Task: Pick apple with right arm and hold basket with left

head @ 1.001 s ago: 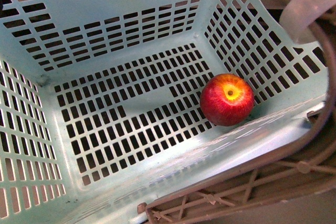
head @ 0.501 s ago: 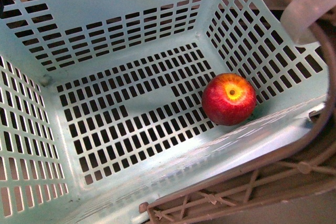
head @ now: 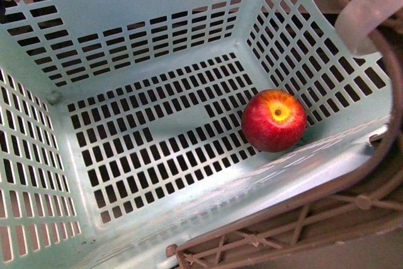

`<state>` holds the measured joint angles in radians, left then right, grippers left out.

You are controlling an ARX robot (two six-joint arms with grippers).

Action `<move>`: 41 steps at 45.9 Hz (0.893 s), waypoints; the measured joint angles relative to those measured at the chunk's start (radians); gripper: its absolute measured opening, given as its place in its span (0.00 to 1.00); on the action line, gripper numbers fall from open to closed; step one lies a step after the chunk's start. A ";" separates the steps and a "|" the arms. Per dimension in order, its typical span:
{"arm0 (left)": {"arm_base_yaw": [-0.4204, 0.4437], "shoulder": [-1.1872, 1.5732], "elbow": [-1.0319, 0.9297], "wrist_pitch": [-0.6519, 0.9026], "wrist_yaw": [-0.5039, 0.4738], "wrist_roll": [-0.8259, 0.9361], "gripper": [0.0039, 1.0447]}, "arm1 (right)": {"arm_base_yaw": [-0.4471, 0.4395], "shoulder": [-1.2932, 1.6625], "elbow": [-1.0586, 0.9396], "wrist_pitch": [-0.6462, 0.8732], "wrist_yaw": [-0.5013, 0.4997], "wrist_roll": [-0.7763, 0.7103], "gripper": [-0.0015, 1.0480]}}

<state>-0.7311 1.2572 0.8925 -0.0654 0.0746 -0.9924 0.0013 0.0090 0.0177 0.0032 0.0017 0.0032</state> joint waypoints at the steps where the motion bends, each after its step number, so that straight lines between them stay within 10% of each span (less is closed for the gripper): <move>1: 0.000 0.000 0.000 0.000 0.000 0.000 0.08 | 0.000 0.000 0.000 0.000 0.000 0.000 0.02; 6: 0.000 0.000 0.000 0.000 0.000 0.000 0.08 | 0.000 -0.002 0.000 -0.002 0.000 0.000 0.06; 32: 0.000 0.000 0.000 0.000 0.000 0.000 0.08 | 0.000 -0.003 0.000 -0.002 0.000 0.000 0.93; 41: 0.000 0.027 0.067 -0.106 -0.221 -0.052 0.08 | 0.000 -0.003 0.000 -0.002 0.000 0.000 0.91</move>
<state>-0.7307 1.2846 0.9596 -0.1715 -0.1463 -1.0443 0.0013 0.0059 0.0177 0.0013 0.0013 0.0032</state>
